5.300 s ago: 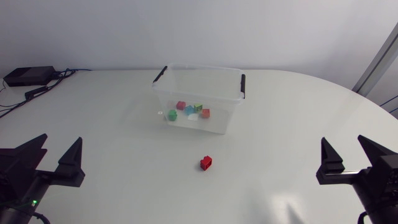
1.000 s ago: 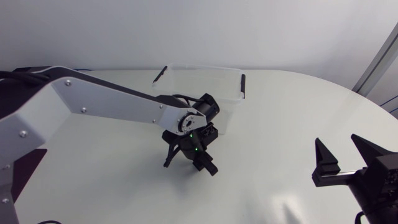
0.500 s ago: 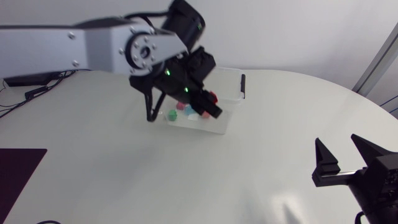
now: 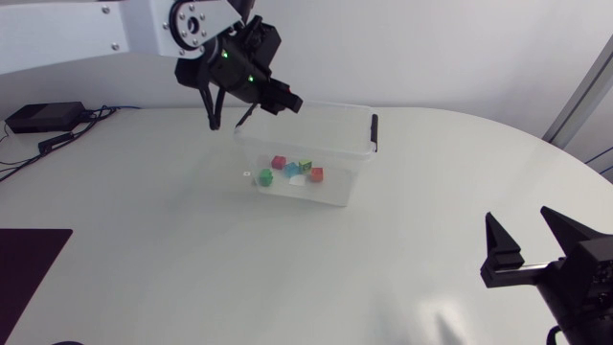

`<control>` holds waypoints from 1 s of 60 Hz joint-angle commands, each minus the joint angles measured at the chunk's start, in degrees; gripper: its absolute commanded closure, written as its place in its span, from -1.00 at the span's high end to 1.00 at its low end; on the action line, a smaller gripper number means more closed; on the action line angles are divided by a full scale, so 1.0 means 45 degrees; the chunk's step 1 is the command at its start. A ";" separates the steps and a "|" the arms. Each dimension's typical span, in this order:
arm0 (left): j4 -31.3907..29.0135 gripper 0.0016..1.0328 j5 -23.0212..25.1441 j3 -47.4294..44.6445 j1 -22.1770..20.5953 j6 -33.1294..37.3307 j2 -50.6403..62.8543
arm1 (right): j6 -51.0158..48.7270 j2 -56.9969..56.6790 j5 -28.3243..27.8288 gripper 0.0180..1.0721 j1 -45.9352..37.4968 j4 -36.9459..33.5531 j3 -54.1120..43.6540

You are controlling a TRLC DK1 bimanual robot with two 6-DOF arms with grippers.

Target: Place the duplo bricks in the container

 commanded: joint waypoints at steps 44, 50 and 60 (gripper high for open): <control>-0.0123 0.92 -0.2308 0.0122 0.0449 0.0067 -0.2319 | -0.0111 -0.0110 -0.0096 0.93 0.0084 0.0153 -0.0279; -0.0103 0.92 -0.3656 -0.0366 0.0312 0.0379 -0.3315 | -0.0111 -0.0110 -0.0096 0.93 0.0084 0.0153 -0.0279; -0.0005 0.92 -0.5433 -0.1596 0.0078 0.0614 -0.5464 | -0.0111 -0.0110 -0.0096 0.93 0.0084 0.0153 -0.0279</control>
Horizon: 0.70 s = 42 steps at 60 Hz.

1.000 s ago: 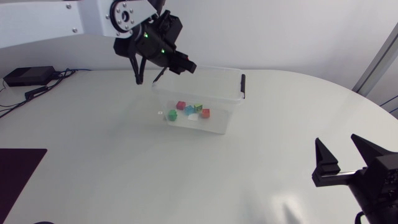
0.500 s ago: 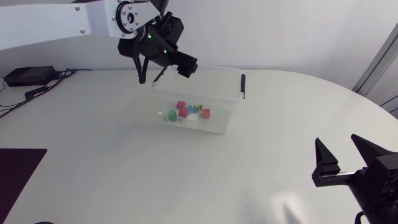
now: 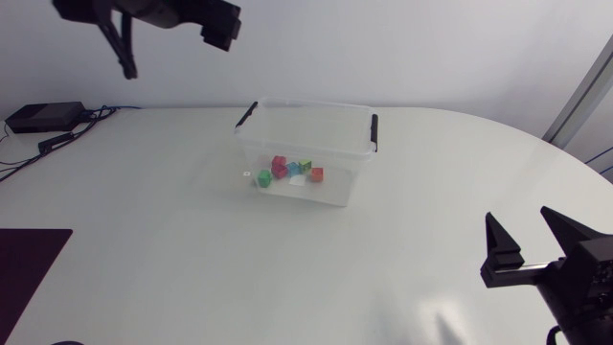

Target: Place the duplo bricks in the container

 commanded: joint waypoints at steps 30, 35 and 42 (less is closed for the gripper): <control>0.0995 0.92 -0.2349 -0.5638 0.1055 0.0464 -0.8041 | -0.0116 -0.0110 -0.0096 0.93 0.0065 0.0153 -0.0279; 0.1054 0.92 -0.2271 -0.6029 0.1759 0.0034 -0.9135 | -0.0116 -0.0110 -0.0096 0.93 0.0084 0.0153 -0.0279; 0.1093 0.92 -0.1880 -0.6342 0.2618 -0.0552 -1.0521 | -0.0116 -0.0110 -0.0096 0.93 0.0065 0.0153 -0.0279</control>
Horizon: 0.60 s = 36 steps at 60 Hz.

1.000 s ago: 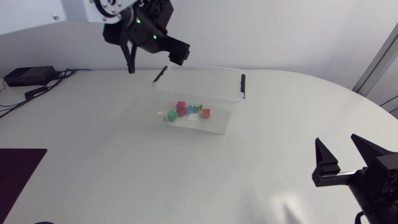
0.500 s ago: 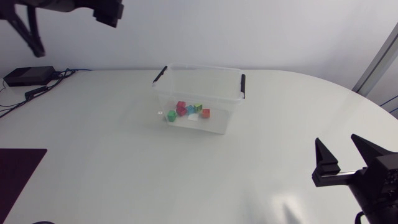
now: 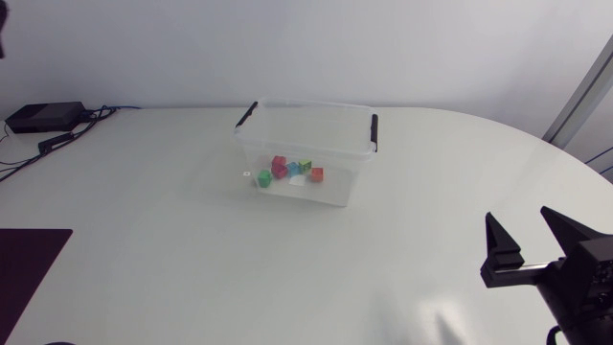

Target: Place the duplo bricks in the container

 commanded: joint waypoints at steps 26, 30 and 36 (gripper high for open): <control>0.1766 0.91 0.4066 -0.3917 0.4353 -0.1640 -0.7144 | -0.0111 -0.0110 -0.0096 0.93 0.0065 0.0153 -0.0279; 0.1942 0.91 0.4906 -0.4503 0.4821 -0.1640 -0.7769 | -0.0111 -0.0110 -0.0096 0.93 0.0065 0.0153 -0.0279; 0.2333 0.91 0.5902 -0.5597 0.5271 -0.1504 -0.8922 | -0.0111 -0.0110 -0.0096 0.93 0.0065 0.0153 -0.0279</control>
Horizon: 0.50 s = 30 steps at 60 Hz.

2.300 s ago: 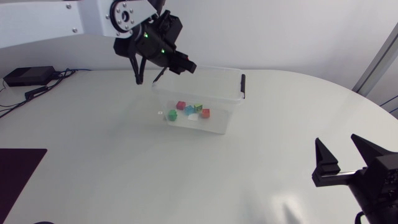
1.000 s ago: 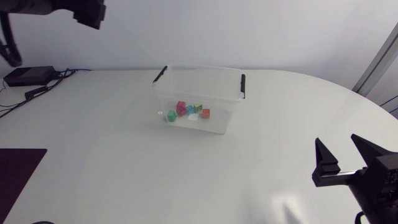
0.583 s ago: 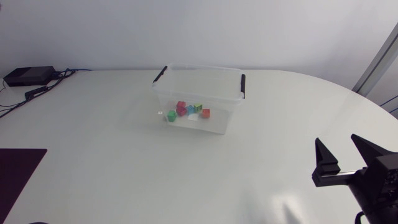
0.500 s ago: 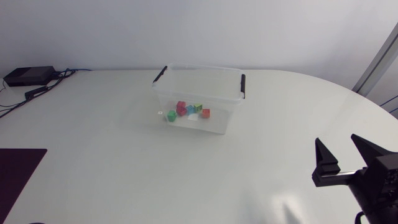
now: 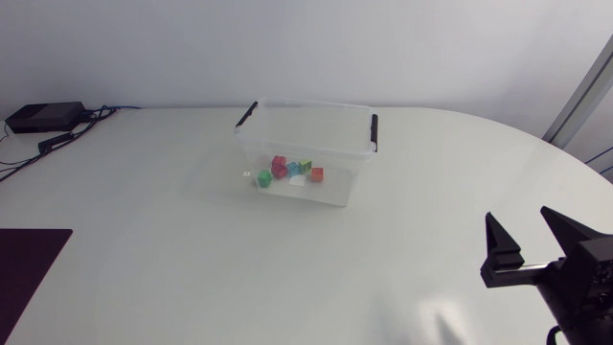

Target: Place the duplo bricks in the container

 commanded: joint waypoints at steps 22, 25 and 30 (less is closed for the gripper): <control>0.1592 0.91 0.1185 -0.3845 0.0253 0.0237 -0.1650 | -0.0116 -0.0110 -0.0096 0.93 0.0065 0.0153 -0.0279; 0.1731 0.91 0.1206 -0.4173 0.0178 0.0189 -0.1643 | -0.0013 -0.0107 -0.0088 0.93 0.0072 0.0156 -0.0279; 0.1947 0.91 0.1250 -0.4707 0.0060 0.0085 -0.1628 | 0.0164 -0.0100 -0.0072 0.93 0.0089 0.0162 -0.0279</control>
